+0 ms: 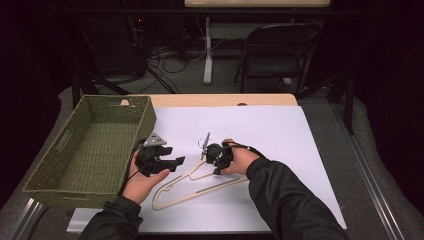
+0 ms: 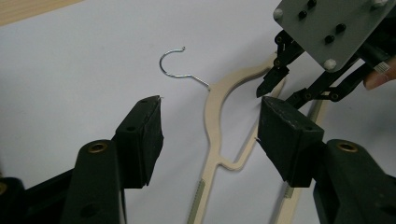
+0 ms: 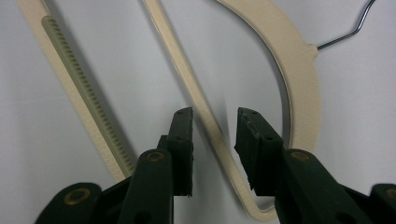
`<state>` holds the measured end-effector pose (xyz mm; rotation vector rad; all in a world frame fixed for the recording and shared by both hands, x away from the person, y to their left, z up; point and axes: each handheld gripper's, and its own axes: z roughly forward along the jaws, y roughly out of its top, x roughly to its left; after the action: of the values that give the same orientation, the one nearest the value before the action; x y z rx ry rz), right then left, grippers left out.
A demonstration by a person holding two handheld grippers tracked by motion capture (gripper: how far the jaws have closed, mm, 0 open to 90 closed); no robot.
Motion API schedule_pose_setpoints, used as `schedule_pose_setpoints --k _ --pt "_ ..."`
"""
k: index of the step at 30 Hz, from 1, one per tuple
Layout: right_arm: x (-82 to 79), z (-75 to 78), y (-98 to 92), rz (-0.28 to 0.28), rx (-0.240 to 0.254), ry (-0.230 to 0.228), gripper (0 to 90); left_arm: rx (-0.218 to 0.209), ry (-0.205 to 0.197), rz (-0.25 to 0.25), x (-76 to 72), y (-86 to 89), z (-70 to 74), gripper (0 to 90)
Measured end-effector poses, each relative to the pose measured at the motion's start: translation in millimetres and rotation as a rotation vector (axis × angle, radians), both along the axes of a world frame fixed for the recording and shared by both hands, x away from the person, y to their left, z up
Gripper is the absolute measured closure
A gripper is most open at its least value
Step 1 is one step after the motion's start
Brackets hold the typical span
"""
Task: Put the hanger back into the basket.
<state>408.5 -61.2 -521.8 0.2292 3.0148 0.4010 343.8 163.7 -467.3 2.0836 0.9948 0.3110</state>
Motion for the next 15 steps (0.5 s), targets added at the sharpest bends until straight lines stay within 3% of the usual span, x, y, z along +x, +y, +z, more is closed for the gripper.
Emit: schedule_pose_setpoints --k 15 --pt "3.8 -7.3 1.5 0.001 -0.019 0.029 69.9 0.000 0.001 0.002 0.2 0.9 -1.5 40.1"
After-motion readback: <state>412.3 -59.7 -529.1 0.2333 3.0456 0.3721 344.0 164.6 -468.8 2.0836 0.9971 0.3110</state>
